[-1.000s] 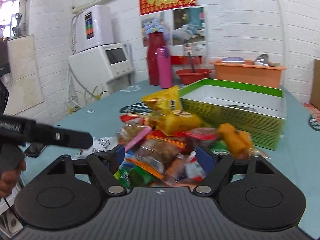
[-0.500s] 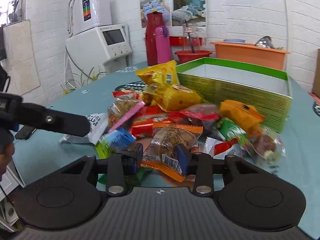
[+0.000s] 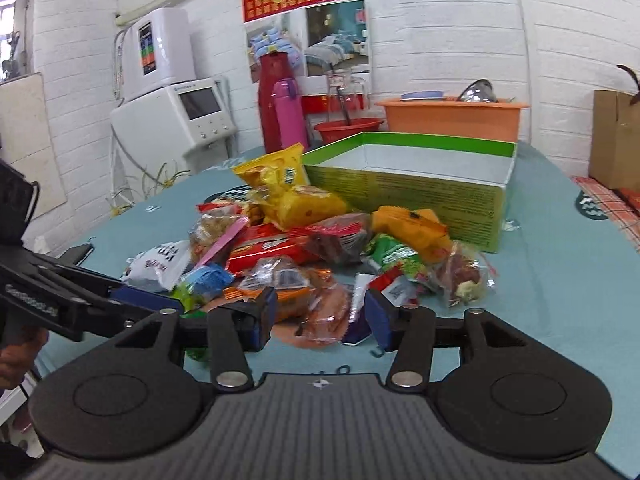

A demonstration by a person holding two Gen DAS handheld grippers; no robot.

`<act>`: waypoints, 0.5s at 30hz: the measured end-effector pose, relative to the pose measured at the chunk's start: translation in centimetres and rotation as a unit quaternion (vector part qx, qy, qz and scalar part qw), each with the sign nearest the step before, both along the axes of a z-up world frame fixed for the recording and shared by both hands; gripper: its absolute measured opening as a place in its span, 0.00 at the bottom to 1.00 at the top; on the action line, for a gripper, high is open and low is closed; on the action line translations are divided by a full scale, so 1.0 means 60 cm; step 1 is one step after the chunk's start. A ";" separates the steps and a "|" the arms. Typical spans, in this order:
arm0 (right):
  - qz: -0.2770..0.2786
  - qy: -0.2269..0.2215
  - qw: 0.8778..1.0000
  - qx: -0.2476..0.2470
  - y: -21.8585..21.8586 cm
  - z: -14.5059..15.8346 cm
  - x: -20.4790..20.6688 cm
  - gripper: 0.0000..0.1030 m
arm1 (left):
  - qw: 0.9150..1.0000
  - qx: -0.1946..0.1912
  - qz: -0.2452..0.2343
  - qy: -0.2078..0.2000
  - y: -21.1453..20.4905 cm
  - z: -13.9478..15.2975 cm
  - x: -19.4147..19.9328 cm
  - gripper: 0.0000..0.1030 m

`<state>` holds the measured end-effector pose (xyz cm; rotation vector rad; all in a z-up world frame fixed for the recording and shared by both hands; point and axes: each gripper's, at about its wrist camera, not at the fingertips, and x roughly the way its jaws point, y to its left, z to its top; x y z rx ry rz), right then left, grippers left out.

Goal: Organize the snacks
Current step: 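Move the left tool back over the snack pile toward a green candy, then grasp the green wrapped candy with the left tool while the right tool grasps an orange stick snack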

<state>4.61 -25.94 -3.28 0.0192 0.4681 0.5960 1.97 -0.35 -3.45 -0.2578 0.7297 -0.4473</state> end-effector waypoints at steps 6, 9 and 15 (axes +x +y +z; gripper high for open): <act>0.012 0.013 1.000 -0.023 0.016 -0.011 0.001 0.75 | 1.000 0.006 -0.010 0.008 -0.009 -0.010 0.017 0.52; 0.009 0.026 0.999 -0.025 0.025 -0.018 0.011 0.75 | 1.000 0.009 -0.011 0.014 -0.009 -0.018 0.014 0.45; -0.011 0.047 0.998 -0.040 0.043 -0.040 0.047 0.46 | 1.000 0.005 -0.005 0.014 -0.005 -0.017 0.011 0.52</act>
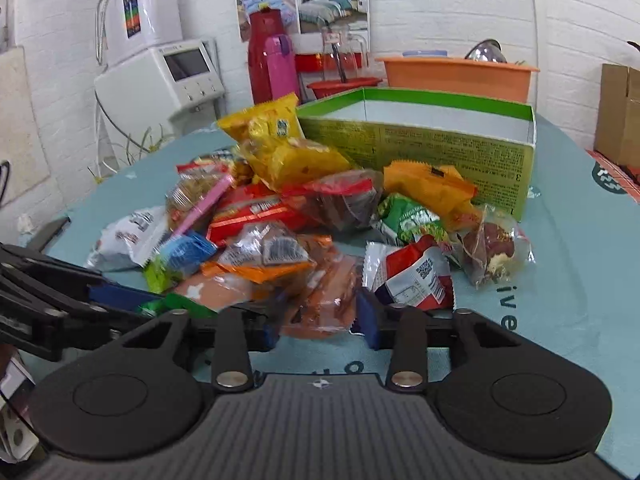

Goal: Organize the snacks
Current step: 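Grasp the green wrapped candy with the left tool while the right tool grasps an orange stick snack, then carry both snacks into the green box and open both tools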

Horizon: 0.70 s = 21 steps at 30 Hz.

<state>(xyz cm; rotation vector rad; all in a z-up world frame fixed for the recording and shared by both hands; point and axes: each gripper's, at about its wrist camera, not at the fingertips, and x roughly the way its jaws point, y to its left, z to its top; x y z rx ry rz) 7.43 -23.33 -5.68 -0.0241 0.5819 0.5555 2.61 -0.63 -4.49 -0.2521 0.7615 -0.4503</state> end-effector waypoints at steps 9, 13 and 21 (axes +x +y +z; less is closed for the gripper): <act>0.009 -0.001 1.000 -0.002 -0.011 0.005 -0.018 0.65 | 1.000 0.003 -0.013 -0.010 -0.017 -0.003 0.010 0.56; 0.009 -0.009 1.000 -0.002 -0.006 -0.001 -0.010 0.39 | 1.000 0.009 -0.015 -0.010 -0.018 -0.005 0.009 0.50; 0.008 -0.035 0.999 0.025 -0.035 0.047 -0.037 0.35 | 0.997 -0.043 -0.038 -0.060 -0.008 0.066 0.011 0.49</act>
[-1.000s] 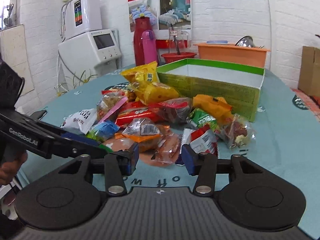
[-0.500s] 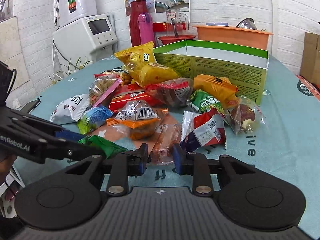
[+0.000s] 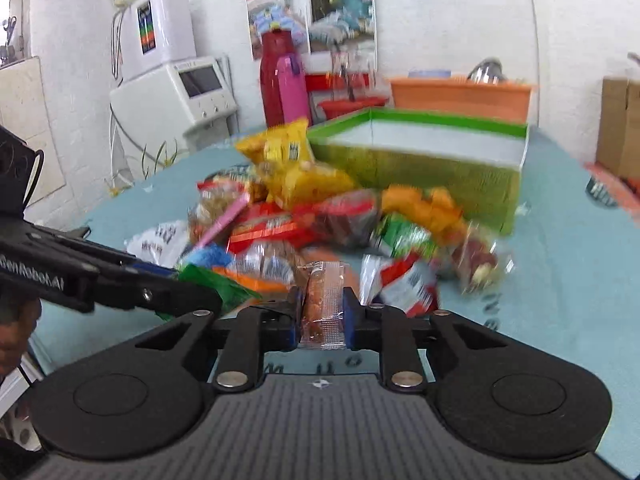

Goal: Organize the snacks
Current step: 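Carry both snacks into the green box and open both tools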

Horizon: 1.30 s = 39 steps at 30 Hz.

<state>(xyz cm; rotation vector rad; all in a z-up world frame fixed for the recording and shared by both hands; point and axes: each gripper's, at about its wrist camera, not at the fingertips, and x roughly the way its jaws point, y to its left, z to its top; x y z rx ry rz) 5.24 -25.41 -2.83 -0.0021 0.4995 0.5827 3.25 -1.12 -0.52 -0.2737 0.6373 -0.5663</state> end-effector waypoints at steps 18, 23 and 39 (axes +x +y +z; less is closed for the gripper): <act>-0.111 -0.088 0.990 -0.009 -0.049 0.080 0.195 0.35 | 0.995 -0.029 0.089 -0.033 -0.035 0.076 0.291 0.50; -0.126 -0.061 0.990 -0.019 -0.054 0.052 0.262 0.35 | 0.995 -0.006 0.102 0.001 -0.043 0.041 0.364 0.51; -0.128 -0.075 0.989 -0.022 -0.056 0.045 0.269 1.00 | 0.996 0.001 0.086 -0.004 -0.048 0.054 0.345 1.00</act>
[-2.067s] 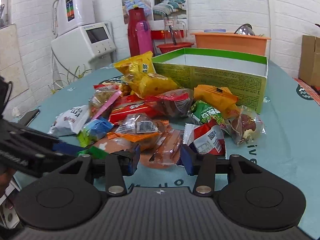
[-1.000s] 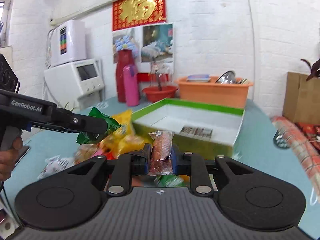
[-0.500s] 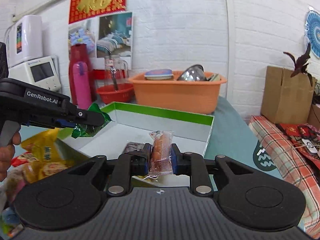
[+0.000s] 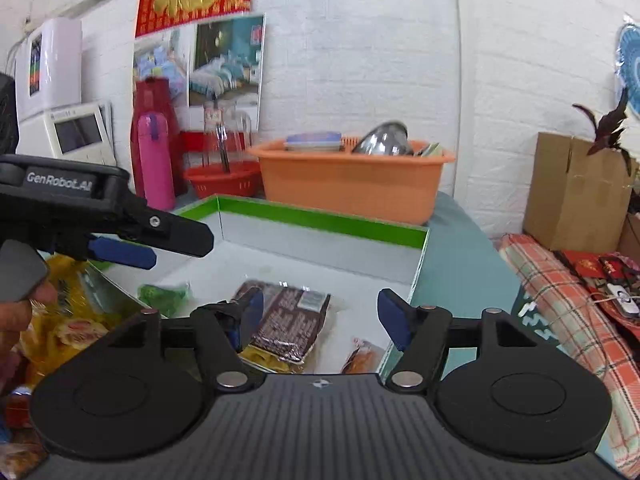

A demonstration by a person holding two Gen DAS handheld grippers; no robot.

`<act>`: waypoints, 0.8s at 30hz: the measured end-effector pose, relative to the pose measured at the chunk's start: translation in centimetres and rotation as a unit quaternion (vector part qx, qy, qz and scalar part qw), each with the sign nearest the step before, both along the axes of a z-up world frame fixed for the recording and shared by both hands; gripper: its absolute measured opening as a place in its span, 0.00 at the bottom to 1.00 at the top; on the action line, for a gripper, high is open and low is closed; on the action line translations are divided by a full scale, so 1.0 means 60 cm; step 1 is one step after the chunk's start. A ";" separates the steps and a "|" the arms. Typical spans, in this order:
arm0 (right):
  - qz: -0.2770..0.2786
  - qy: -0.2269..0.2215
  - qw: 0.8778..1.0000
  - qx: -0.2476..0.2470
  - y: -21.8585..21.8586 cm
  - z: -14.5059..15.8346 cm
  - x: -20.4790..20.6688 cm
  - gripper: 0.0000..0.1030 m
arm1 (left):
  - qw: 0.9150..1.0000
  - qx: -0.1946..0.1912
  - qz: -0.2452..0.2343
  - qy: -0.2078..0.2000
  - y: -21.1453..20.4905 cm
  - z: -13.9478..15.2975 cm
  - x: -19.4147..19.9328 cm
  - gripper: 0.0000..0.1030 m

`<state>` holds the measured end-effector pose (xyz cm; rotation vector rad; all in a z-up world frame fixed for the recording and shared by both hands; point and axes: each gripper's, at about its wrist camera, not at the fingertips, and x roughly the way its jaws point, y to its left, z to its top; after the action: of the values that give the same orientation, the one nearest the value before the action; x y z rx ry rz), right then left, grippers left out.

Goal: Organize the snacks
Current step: 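Carry both snacks into the green box and open both tools, then move both tools back over the snack pile toward the white bags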

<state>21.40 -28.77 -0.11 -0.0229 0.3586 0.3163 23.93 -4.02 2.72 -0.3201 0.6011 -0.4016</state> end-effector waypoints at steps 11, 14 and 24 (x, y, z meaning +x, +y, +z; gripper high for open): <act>0.010 -0.087 0.995 0.045 -0.008 0.076 -0.181 1.00 | 0.997 0.006 0.041 -0.064 0.053 0.051 -0.209 1.00; 0.029 -0.078 0.995 0.057 0.002 0.071 -0.211 1.00 | 0.997 0.007 0.053 -0.050 0.070 0.026 -0.255 1.00; 0.081 0.000 0.995 0.056 0.071 0.009 -0.260 1.00 | 0.996 0.008 0.091 0.012 0.136 -0.053 -0.362 1.00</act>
<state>5.81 -24.51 0.44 0.0580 0.3399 0.4974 2.18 4.16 -0.45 -0.3619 0.5927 -0.2186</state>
